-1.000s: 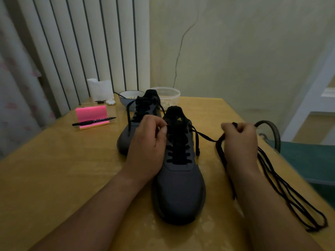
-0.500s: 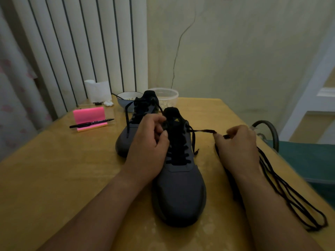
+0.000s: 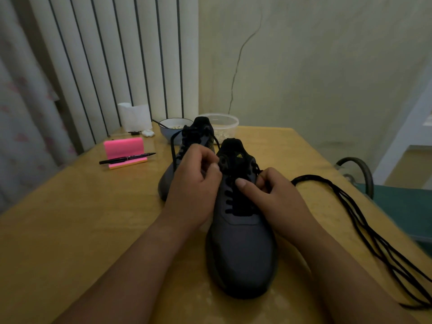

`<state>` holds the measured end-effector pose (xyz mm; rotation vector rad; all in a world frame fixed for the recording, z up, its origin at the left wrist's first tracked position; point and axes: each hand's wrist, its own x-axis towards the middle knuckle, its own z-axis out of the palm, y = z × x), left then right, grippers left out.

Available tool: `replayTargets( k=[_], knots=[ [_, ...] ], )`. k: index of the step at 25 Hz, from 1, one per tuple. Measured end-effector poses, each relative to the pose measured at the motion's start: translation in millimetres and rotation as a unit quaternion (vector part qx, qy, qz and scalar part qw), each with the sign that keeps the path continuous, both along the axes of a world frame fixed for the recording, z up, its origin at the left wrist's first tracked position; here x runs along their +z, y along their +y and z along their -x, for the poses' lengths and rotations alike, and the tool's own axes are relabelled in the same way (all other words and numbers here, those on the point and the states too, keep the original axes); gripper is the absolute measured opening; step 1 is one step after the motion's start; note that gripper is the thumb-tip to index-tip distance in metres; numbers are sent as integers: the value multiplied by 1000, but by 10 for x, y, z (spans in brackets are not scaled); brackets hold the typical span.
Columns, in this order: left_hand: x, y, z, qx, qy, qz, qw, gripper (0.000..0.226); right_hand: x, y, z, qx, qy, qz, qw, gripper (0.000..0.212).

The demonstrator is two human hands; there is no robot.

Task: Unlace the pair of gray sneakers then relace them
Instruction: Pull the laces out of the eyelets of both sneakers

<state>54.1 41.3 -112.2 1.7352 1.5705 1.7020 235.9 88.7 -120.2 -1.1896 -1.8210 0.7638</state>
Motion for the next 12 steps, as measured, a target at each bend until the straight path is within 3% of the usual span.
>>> replayTargets(
  k=[3,5,6,8,10,12],
  knots=[
    [11,-33,-2,3,116,-11,993,15,-19,2,8,6,7,-9,1000,45],
    [30,-37,-6,8,135,-34,990,11,-16,-5,7,10,5,-9,1000,46],
    [34,-28,-4,8,114,-35,993,9,-17,-3,5,11,4,-8,1000,46],
    [65,1,38,-40,-37,4,998,5,-22,2,9,8,0,-6,1000,45],
    [88,7,70,-106,-150,62,981,6,-33,3,17,-1,-2,-7,1000,46],
    [98,9,79,-102,-71,89,988,10,-41,4,23,-4,-2,-8,1000,46]
  ],
)
